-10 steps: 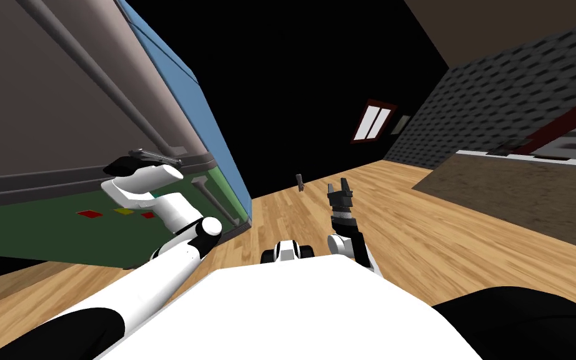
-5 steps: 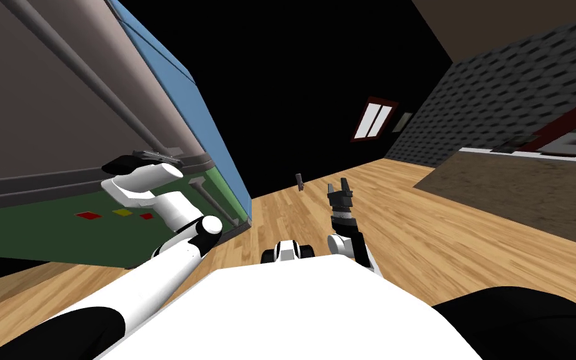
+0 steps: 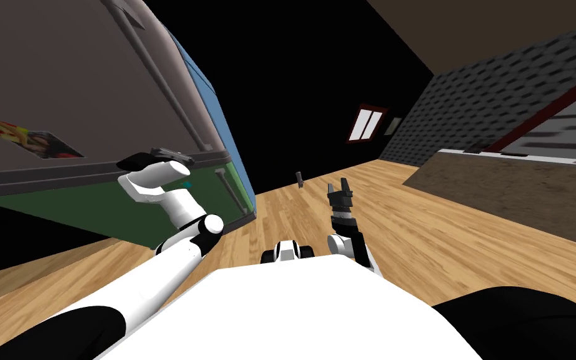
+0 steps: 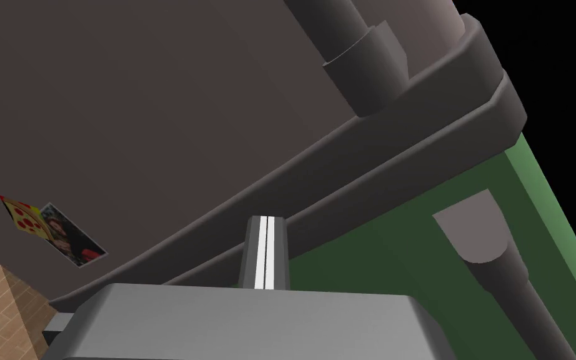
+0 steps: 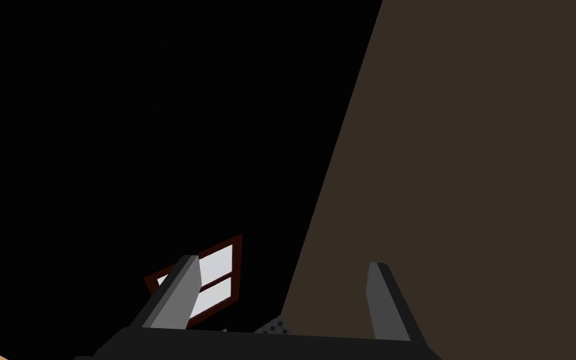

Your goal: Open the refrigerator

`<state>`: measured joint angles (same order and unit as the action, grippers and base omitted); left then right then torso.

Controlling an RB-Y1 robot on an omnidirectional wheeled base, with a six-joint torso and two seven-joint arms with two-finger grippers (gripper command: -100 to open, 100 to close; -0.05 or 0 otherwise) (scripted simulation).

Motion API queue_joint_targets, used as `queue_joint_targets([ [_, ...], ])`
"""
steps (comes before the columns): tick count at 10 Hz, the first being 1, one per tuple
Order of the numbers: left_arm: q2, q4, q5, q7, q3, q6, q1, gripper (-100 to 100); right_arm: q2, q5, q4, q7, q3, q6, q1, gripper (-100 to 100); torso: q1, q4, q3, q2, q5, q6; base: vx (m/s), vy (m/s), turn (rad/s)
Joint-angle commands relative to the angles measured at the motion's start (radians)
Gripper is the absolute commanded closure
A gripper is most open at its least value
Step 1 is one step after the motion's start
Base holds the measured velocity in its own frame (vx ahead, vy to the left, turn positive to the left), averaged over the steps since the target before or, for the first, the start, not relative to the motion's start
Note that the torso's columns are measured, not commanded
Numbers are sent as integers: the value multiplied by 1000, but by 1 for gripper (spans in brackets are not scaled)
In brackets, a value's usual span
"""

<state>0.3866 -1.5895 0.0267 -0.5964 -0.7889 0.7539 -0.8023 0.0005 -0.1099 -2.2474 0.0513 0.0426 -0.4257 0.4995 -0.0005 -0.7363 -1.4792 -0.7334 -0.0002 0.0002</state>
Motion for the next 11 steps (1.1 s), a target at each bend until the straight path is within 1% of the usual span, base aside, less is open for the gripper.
queue_joint_targets([
  [1,-10,11,-34,7,32,0,-8,100,0,0,0,0,0,0,0,0,-1,0,-1,2,0,0,-326,117,-13],
  [2,-13,18,-59,13,53,1,-12,100,0,0,0,0,0,0,0,0,0,-1,2,-4,0,0,-374,164,-34],
  [3,-13,18,-59,13,53,1,-12,100,0,0,0,0,0,0,0,0,3,-3,5,-8,1,0,-287,113,-16],
  [4,-16,25,-85,18,74,3,-16,100,0,0,0,0,0,0,0,0,-1,-2,3,-4,0,0,-325,50,-5],
  [5,-16,25,-85,18,74,3,-16,100,0,0,0,0,0,0,0,0,-4,-2,3,-5,-1,0,-304,42,-9],
  [7,-22,40,-136,29,115,6,-25,100,0,0,0,0,0,0,0,0,0,-2,4,-6,0,0,-364,86,-21],
  [8,-22,40,-136,29,115,6,-25,100,0,0,0,0,0,0,0,0,3,-3,5,-8,1,0,-320,116,-17],
  [9,-26,47,-162,34,135,8,-30,100,0,0,0,0,0,0,0,0,4,-2,3,-4,1,-1,-326,129,-7],
  [10,-22,41,-149,31,124,10,-29,100,0,0,0,0,0,0,0,0,3,-1,2,-3,1,0,-159,63,-10],
  [11,-14,42,-147,29,126,40,-44,-100,0,0,0,0,0,0,1,0,-2,1,-2,5,0,0,69,40,-55],
])
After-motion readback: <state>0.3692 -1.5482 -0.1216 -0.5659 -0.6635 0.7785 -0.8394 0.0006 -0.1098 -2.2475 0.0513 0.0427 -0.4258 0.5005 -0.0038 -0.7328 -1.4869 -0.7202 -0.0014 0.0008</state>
